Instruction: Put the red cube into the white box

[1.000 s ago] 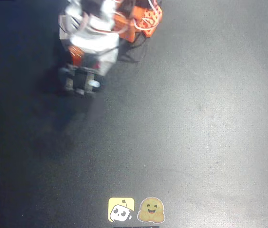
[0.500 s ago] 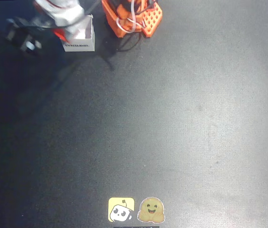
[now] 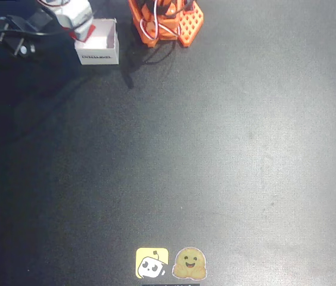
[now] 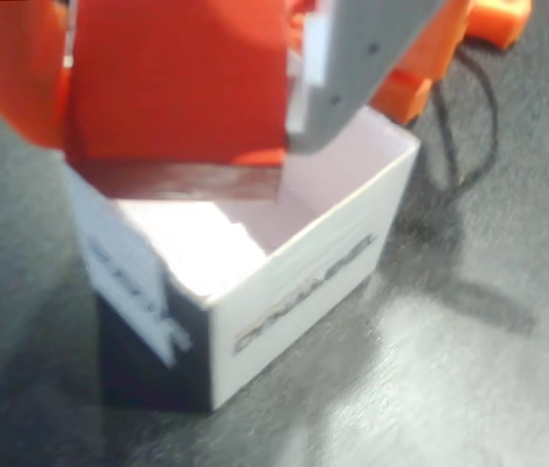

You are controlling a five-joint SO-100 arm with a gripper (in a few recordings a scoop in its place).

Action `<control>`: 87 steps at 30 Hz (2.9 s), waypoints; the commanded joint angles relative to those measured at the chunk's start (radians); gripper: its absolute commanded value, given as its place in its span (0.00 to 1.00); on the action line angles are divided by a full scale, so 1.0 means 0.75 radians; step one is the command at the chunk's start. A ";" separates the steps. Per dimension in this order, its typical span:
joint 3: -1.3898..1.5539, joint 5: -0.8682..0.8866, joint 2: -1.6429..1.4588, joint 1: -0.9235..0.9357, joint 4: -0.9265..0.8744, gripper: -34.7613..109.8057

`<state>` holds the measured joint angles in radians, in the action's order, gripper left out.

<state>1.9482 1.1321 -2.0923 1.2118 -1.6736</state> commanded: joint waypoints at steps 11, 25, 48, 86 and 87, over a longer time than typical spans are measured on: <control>-0.025 -0.065 0.020 -0.008 -0.072 0.42; -0.098 -0.090 0.031 -0.008 -0.106 0.24; 0.515 0.106 -0.667 -1.227 0.311 0.24; 1.342 0.607 -1.471 -1.485 0.434 0.24; 1.342 0.607 -1.471 -1.483 0.434 0.24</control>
<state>2.9544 1.5969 -3.1968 0.0966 -1.3453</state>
